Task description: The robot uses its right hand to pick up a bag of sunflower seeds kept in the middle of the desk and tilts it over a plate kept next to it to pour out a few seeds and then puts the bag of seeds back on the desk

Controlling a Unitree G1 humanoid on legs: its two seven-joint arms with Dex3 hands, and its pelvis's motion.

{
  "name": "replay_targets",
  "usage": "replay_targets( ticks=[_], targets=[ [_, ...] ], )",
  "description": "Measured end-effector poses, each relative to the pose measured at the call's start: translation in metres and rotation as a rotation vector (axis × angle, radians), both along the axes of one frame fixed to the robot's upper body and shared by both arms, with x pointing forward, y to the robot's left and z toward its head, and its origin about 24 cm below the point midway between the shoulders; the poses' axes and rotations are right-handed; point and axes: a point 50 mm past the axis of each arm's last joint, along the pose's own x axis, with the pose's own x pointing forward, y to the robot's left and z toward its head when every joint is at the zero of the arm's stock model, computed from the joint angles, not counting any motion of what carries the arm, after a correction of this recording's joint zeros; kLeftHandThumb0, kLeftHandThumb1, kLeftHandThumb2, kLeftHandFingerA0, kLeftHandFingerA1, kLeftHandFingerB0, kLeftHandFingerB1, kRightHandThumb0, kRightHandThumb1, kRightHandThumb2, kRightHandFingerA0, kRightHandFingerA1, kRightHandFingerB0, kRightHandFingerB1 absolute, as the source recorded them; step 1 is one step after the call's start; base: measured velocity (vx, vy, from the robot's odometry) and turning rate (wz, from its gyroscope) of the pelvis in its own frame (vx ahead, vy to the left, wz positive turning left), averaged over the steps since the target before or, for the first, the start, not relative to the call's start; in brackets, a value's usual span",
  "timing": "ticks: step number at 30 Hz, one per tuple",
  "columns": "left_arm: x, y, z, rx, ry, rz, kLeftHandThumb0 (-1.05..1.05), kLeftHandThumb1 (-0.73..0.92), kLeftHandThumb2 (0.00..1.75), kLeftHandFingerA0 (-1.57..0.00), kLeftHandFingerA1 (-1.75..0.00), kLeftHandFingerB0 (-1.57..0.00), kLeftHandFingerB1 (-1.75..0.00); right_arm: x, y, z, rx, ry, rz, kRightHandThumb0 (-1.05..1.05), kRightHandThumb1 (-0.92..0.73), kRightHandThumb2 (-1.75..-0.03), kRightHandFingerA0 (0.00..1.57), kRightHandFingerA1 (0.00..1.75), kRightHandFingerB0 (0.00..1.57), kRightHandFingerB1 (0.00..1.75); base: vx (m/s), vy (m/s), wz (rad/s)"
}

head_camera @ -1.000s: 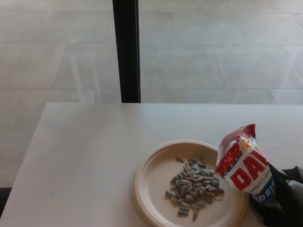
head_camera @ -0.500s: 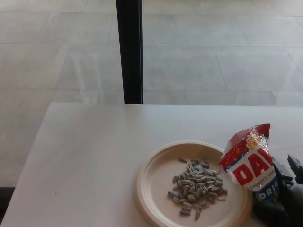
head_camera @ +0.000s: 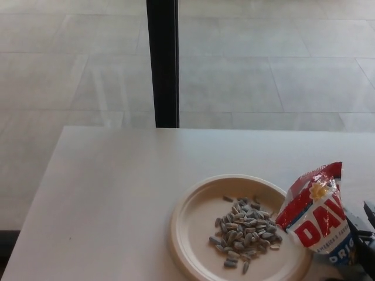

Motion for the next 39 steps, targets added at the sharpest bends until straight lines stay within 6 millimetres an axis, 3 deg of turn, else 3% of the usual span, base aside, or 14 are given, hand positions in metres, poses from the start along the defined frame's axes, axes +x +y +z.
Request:
replay_targets(
  ticks=[7,8,9,10,12,18,20,21,26,27,29,30,31,39],
  targets=[
    [-0.001,0.0,0.0,0.003,-0.001,-0.007,-0.88,0.91,0.67,-0.43,-0.58,-0.37,-0.4,-0.013,-0.013,-0.001,-0.004,0.073,0.007,-0.99,-0.71,-0.66,0.0,0.0,0.0,0.0,0.0,0.0,0.0],
    [-0.001,0.0,0.0,0.004,-0.001,-0.008,-0.84,0.71,1.12,-0.4,-0.64,-0.32,-0.52,-0.014,-0.015,0.0,-0.001,0.079,0.004,-1.0,-0.71,-0.65,0.0,0.0,0.0,0.0,0.0,0.0,0.0],
    [0.0,0.0,0.0,0.004,0.0,-0.01,-0.87,0.92,0.67,-0.43,-0.57,-0.38,-0.4,-0.015,-0.017,0.001,0.0,0.082,0.001,-1.03,-0.71,-0.64,0.0,0.0,0.0,0.0,0.0,0.0,0.0],
    [0.0,0.0,0.0,0.004,0.001,-0.013,-0.87,0.72,1.13,-0.38,-0.62,-0.31,-0.5,-0.017,-0.02,0.002,0.001,0.086,-0.006,-1.02,-0.71,-0.62,0.0,0.0,0.0,0.0,0.0,0.0,0.0],
    [-0.001,0.0,0.0,0.006,0.003,-0.016,-0.9,0.91,0.67,-0.43,-0.58,-0.38,-0.4,-0.019,-0.024,0.006,0.001,0.093,-0.013,-1.04,-0.7,-0.63,0.0,0.0,0.0,0.0,0.0,0.0,0.0],
    [0.001,0.0,0.0,0.006,-0.002,-0.015,-0.85,0.67,1.1,-0.4,-0.64,-0.34,-0.52,-0.019,-0.035,0.027,0.013,0.094,-0.026,-1.05,-0.73,-0.64,0.0,0.0,0.0,0.0,0.0,0.0,0.0],
    [0.001,0.0,0.0,0.006,-0.003,-0.013,-0.91,0.89,0.67,-0.45,-0.6,-0.38,-0.41,-0.018,-0.036,0.034,0.013,0.091,-0.027,-1.05,-0.74,-0.64,0.0,0.0,0.0,0.0,0.0,0.0,0.0],
    [0.001,0.0,0.0,0.006,-0.002,-0.014,-0.86,0.69,1.12,-0.41,-0.64,-0.31,-0.52,-0.018,-0.037,0.037,0.01,0.089,-0.027,-1.05,-0.73,-0.64,0.0,0.0,0.0,0.0,0.0,0.0,0.0],
    [0.001,0.0,0.0,0.006,0.001,-0.018,-0.89,0.92,0.68,-0.42,-0.56,-0.36,-0.38,-0.014,-0.047,0.061,0.002,0.07,-0.05,-1.04,-0.6,-1.05,0.0,0.25,0.0,0.0,0.0,0.0,0.0],
    [0.001,0.0,0.0,0.005,0.001,-0.019,-0.89,0.92,0.68,-0.43,-0.57,-0.37,-0.39,-0.013,-0.05,0.066,0.0,0.067,-0.057,-1.05,-0.74,-0.66,0.0,0.0,0.0,0.0,0.0,0.0,0.0],
    [0.0,0.0,0.0,0.005,0.002,-0.019,-0.84,0.7,1.11,-0.41,-0.64,-0.32,-0.52,-0.012,-0.055,0.075,0.005,0.063,-0.076,-1.04,-0.6,-1.04,0.0,0.25,0.0,0.0,0.0,0.0,0.0],
    [0.001,0.0,0.0,0.005,0.002,-0.019,-0.89,0.91,0.67,-0.43,-0.57,-0.36,-0.39,-0.011,-0.057,0.078,0.007,0.064,-0.085,-1.05,-0.74,-0.66,0.0,0.0,0.0,0.0,0.0,0.0,0.0],
    [0.001,0.0,0.0,0.005,0.001,-0.019,-0.9,0.91,0.67,-0.41,-0.58,-0.34,-0.39,-0.011,-0.059,0.082,0.011,0.065,-0.095,-1.04,-0.59,-1.04,0.0,0.25,0.0,0.0,0.0,0.0,0.0],
    [0.0,0.0,0.0,0.005,-0.001,-0.016,-0.9,0.91,0.67,-0.42,-0.59,-0.36,-0.4,-0.02,-0.084,0.104,0.026,0.112,-0.187,-1.05,-0.71,-0.64,0.0,0.0,0.0,0.0,0.0,0.0,0.0]
  ],
)
